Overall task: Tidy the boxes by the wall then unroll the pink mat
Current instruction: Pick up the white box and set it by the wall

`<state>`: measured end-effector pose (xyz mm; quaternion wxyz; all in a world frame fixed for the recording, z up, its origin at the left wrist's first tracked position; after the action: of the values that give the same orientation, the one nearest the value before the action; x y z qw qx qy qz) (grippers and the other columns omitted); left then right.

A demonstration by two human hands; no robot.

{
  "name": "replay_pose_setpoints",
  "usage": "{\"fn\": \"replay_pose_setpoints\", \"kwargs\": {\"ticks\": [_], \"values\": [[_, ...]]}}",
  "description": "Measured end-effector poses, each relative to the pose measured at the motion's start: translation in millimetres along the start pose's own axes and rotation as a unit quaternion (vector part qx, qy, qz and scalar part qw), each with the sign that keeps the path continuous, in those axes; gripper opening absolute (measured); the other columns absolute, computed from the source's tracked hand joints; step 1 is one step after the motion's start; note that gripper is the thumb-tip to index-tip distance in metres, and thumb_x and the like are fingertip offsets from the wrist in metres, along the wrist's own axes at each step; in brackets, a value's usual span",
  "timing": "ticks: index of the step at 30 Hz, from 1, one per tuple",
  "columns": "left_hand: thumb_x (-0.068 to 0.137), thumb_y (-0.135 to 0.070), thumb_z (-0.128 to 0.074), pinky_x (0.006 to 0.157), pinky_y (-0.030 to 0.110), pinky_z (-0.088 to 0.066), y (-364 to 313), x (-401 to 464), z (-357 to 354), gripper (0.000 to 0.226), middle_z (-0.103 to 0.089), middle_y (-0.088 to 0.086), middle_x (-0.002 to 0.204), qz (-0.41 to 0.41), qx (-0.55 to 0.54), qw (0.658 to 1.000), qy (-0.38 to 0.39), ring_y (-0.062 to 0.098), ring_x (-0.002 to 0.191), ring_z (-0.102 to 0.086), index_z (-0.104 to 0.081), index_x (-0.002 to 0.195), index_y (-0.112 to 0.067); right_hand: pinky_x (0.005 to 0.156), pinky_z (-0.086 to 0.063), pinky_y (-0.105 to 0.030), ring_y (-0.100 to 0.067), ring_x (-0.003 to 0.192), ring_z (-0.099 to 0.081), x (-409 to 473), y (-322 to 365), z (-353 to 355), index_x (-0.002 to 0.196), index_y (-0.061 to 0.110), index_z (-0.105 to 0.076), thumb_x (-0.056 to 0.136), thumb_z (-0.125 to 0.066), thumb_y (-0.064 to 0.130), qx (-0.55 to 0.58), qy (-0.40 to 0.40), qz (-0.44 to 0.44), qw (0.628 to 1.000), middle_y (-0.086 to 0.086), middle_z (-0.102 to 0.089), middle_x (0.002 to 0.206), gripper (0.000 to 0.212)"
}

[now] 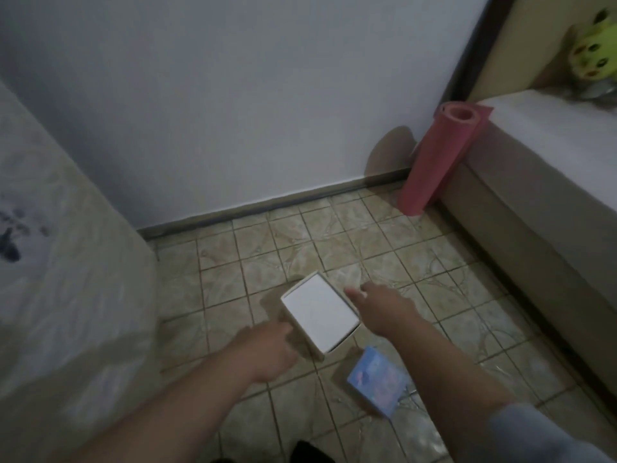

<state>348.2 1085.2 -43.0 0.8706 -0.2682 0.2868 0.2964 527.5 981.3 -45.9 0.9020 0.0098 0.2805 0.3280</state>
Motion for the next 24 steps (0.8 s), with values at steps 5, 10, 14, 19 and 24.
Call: {"fn": "replay_pose_setpoints", "kwargs": {"ticks": [5,10,14,19,24], "values": [[0.086,-0.047,-0.050,0.102,0.035,-0.039,14.2,75.4,33.5,0.051,-0.047,0.005,0.138,-0.057,0.022,0.996,0.057,0.023,0.122,-0.047,-0.046,0.130,-0.022,0.098,-0.040,-0.044,-0.029,0.119,-0.051,69.0,-3.4,42.4,0.134,0.018,-0.047,0.095,-0.022,0.060,0.108,-0.071,-0.076,0.989,-0.009,-0.055,0.133,0.063],[0.091,-0.037,-0.051,0.102,0.027,-0.038,33.9,173.6,108.3,0.054,-0.044,0.006,0.143,-0.103,0.024,0.994,0.012,0.020,0.127,-0.045,-0.039,0.139,-0.018,0.099,-0.040,-0.045,-0.031,0.119,-0.051,100.1,-18.6,4.3,0.132,0.015,-0.049,0.095,-0.027,0.056,0.248,-0.119,-0.188,0.943,-0.013,-0.056,0.131,0.060],[0.090,-0.038,-0.052,0.101,0.032,-0.037,41.0,253.4,143.4,0.053,-0.044,0.008,0.143,-0.130,0.073,0.987,-0.054,0.024,0.128,-0.044,-0.041,0.137,-0.018,0.105,-0.033,-0.041,-0.030,0.133,-0.039,113.8,-26.8,-75.2,0.147,0.019,-0.028,0.095,-0.034,0.054,0.359,-0.130,-0.282,0.880,-0.014,-0.038,0.148,0.064],[0.089,-0.038,-0.054,0.116,0.039,-0.019,70.0,353.6,110.0,0.071,-0.018,0.007,0.157,-0.182,0.038,0.979,-0.079,0.023,0.144,-0.018,-0.017,0.149,-0.024,0.091,-0.036,-0.034,-0.027,0.130,-0.042,146.1,-39.3,-177.3,0.151,0.034,-0.008,0.095,-0.043,0.048,0.425,-0.203,-0.341,0.814,-0.006,-0.034,0.151,0.068],[0.089,-0.042,-0.054,0.119,0.040,-0.008,116.5,444.5,18.7,0.077,0.002,0.004,0.160,-0.189,-0.016,0.976,-0.103,0.021,0.147,-0.001,-0.005,0.148,-0.036,0.083,-0.044,-0.038,-0.031,0.105,-0.059,206.7,-59.2,-286.2,0.129,0.068,0.014,0.090,-0.048,0.052,0.468,-0.234,-0.335,0.784,-0.013,-0.046,0.143,0.075]]}}
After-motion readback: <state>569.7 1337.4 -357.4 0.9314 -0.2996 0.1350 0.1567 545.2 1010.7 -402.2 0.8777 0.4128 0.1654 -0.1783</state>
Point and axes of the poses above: each hand's wrist, its own x-axis towards the middle knuckle, its own z-axis out of the back of the hand, y = z × x, the point moved 4 cm from there along x, towards the middle knuckle
